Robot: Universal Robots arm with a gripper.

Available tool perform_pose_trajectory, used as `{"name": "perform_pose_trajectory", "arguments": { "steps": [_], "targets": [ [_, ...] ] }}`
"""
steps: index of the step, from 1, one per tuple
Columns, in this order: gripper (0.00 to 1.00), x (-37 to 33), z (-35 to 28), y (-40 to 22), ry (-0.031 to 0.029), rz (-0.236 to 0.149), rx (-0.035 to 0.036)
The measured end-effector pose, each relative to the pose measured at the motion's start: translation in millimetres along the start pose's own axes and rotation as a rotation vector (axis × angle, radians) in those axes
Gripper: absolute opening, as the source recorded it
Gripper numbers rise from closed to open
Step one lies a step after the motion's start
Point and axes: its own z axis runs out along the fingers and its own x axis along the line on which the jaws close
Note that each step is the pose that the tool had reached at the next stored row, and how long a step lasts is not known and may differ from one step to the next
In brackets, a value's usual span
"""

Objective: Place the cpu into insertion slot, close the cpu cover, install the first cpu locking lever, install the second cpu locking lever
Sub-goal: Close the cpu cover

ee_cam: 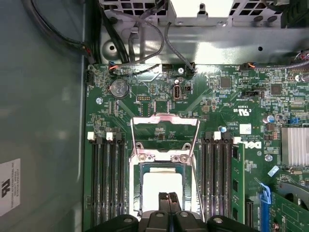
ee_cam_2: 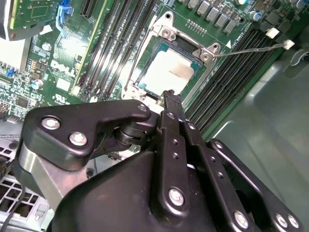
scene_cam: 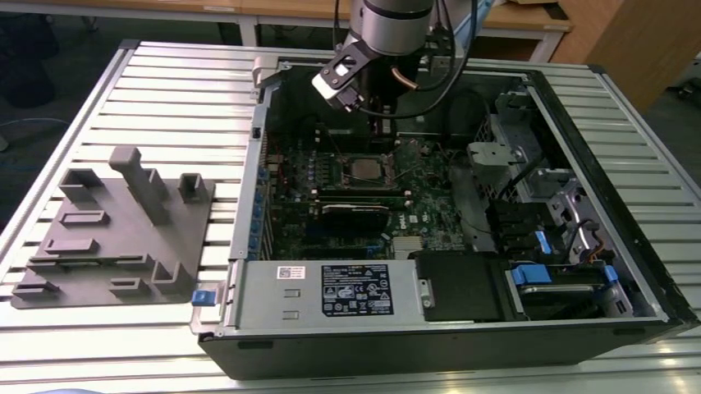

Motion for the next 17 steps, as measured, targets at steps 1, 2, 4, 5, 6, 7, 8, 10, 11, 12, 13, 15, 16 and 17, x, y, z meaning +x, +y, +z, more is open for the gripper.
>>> {"name": "perform_pose_trajectory", "arguments": {
  "steps": [1,2,4,5,6,7,8,10,11,12,13,15,16,17],
  "targets": [
    [0.11,0.0,-0.9,0.0,0.0,0.0,0.0],
    [0.11,0.0,-1.9,0.1,0.0,0.0,0.0],
    [0.11,0.0,-4.3,0.1,0.0,0.0,0.0],
    [0.11,0.0,-5.5,0.1,0.0,0.0,0.0],
    [0.11,0.0,-6.7,0.2,0.0,0.0,0.0],
    [0.11,0.1,-11.6,0.3,0.0001,0.0,0.0],
    [0.11,0.1,-12.9,0.4,0.0,0.0,0.0],
    [0.11,0.1,-13.3,0.4,0.0003,0.0,-0.0001],
    [0.11,0.1,-13.3,0.4,0.0004,0.0,-0.0001],
    [0.11,0.1,-13.4,0.4,0.0002,0.0,-0.0001],
    [0.11,0.1,-13.6,0.4,0.0,0.0,0.0],
    [0.11,0.1,-13.6,0.4,0.0001,0.0,-0.0001],
    [0.11,0.1,-13.7,0.4,0.0001,0.0,0.0],
    [0.11,0.1,-13.7,0.7,0.0,0.0,0.0001]
  ]
}}
